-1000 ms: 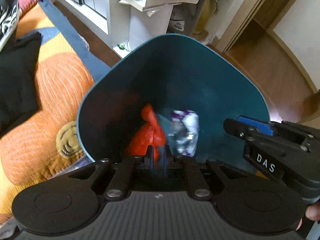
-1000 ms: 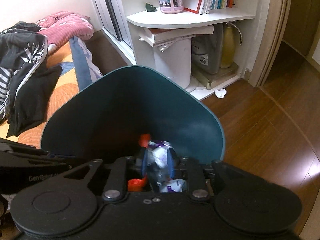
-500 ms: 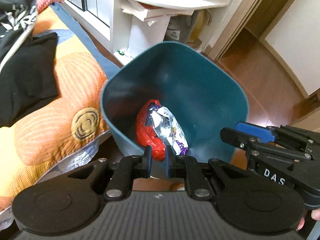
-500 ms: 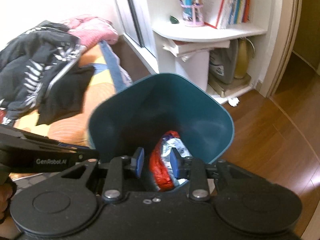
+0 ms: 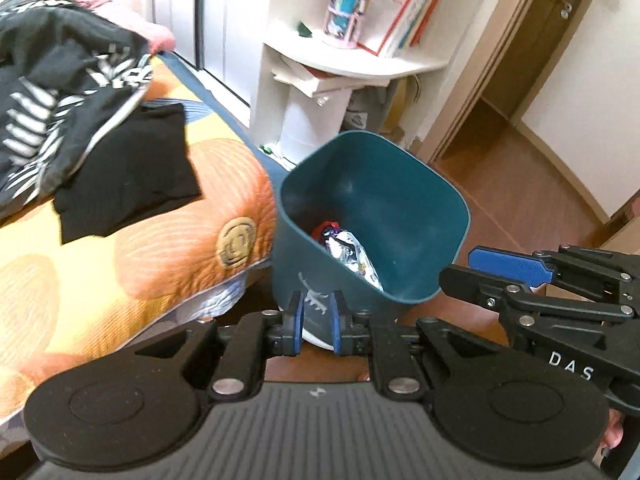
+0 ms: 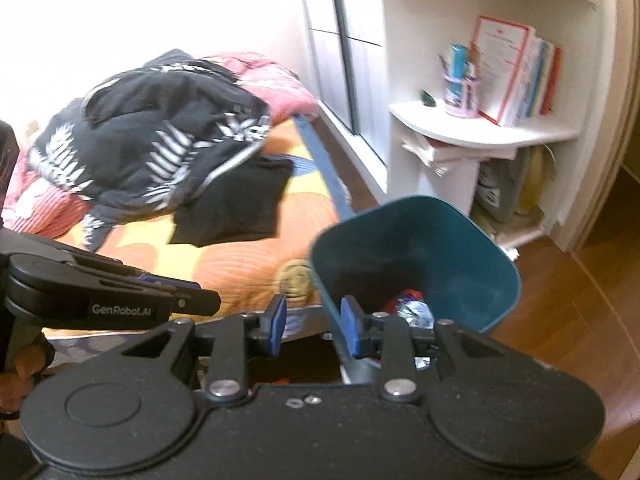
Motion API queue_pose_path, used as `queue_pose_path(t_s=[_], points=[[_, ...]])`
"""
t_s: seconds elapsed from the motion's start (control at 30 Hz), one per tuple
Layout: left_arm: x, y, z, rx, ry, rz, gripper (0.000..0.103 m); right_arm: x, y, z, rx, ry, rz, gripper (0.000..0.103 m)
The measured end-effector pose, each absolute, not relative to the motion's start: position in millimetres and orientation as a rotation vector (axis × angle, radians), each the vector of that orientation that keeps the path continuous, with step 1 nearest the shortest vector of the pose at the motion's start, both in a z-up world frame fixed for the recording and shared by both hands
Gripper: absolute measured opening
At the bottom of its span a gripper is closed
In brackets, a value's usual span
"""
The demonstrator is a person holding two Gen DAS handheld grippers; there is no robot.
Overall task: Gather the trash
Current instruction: 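Move both tools back under the bed toward the pink puff and tissue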
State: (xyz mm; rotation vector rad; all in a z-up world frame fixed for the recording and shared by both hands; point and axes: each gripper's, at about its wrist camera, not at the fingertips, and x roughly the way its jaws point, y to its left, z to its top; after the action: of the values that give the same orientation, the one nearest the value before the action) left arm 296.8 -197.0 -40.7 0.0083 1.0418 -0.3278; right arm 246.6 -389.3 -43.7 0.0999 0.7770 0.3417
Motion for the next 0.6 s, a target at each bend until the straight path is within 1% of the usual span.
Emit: queue_pose_path(t_s=[0.03, 0.07, 0.1, 0.13, 0.17, 0.23, 0.3, 0.33, 0.47, 0.6], points=[[291.1, -190.3, -37.3, 0.003, 1.034, -0.32, 0.024, 242.5, -383.8, -39.9, 0.099, 0.772, 0.356, 0.03], [284.3, -182.1, -33.5, -0.002, 1.021, -0.31, 0.034, 238.2, -379.7, -36.9, 0.099, 0.768, 0.368, 0.031], [279.0, -175.8, -31.0, -0.006, 1.009, -0.301, 0.041, 234.6, -374.2, -34.3, 0.098, 0.766, 0.381, 0.031], [272.0, -167.4, -27.8, -0.01, 0.992, -0.289, 0.053, 230.8, -368.8, -32.4, 0.097, 0.766, 0.394, 0.032], [265.6, -160.3, -25.3, -0.016, 0.976, -0.278, 0.059, 227.2, -362.8, -31.3, 0.096, 0.768, 0.41, 0.032], [251.0, -143.9, -21.6, -0.027, 0.957, -0.261, 0.062, 219.3, -350.0, -31.4, 0.096, 0.773, 0.444, 0.036], [237.9, -128.3, -20.5, -0.031, 0.953, -0.239, 0.068, 212.8, -336.5, -33.5, 0.094, 0.782, 0.474, 0.041], [232.1, -120.9, -20.9, -0.032, 0.949, -0.227, 0.073, 210.1, -328.7, -36.1, 0.094, 0.789, 0.49, 0.043], [211.2, -86.8, -32.3, -0.053, 0.955, -0.166, 0.082, 198.5, -298.9, -55.6, 0.077, 0.834, 0.545, 0.048], [196.7, -52.7, -59.4, -0.079, 1.0, -0.106, 0.083, 191.4, -269.4, -86.4, 0.054, 0.903, 0.584, 0.05]])
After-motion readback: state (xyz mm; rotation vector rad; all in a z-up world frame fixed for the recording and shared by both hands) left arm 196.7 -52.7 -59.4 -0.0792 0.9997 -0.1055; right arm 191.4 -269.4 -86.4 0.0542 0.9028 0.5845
